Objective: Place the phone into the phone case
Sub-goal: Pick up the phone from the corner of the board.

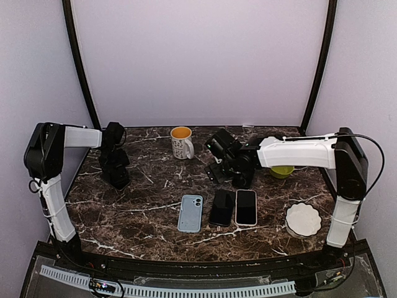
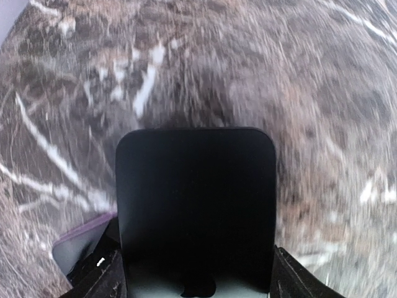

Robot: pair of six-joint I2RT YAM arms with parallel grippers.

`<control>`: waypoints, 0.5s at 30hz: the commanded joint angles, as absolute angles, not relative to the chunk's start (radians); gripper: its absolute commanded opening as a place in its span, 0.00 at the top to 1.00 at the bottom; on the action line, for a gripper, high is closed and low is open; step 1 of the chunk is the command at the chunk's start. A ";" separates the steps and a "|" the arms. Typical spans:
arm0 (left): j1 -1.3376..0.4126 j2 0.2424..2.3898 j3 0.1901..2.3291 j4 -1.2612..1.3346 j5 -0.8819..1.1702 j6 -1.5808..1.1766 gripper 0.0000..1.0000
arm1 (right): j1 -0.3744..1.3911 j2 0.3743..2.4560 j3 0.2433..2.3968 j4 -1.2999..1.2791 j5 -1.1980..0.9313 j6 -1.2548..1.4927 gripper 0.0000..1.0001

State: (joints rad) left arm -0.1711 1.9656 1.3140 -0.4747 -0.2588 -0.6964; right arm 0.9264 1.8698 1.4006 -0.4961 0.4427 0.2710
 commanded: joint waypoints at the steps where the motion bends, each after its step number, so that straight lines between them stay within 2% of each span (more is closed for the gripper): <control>1: -0.178 1.871 1.172 -0.426 -0.132 -0.648 0.84 | 0.922 1.842 1.430 -0.511 0.460 0.275 0.12; 6: -0.240 1.753 1.037 -0.375 -0.141 -0.621 0.92 | 0.922 1.841 1.441 -0.512 0.449 0.275 0.12; 15: -0.448 1.542 0.858 -0.202 -0.164 -0.517 0.93 | 0.920 1.828 1.444 -0.465 0.289 0.272 0.11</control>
State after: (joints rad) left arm -0.3836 1.6627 0.9287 -0.3050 -0.1799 -0.5770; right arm 0.9264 1.8698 1.4273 -0.5079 0.3939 0.2710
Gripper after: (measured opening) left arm 0.759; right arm 0.884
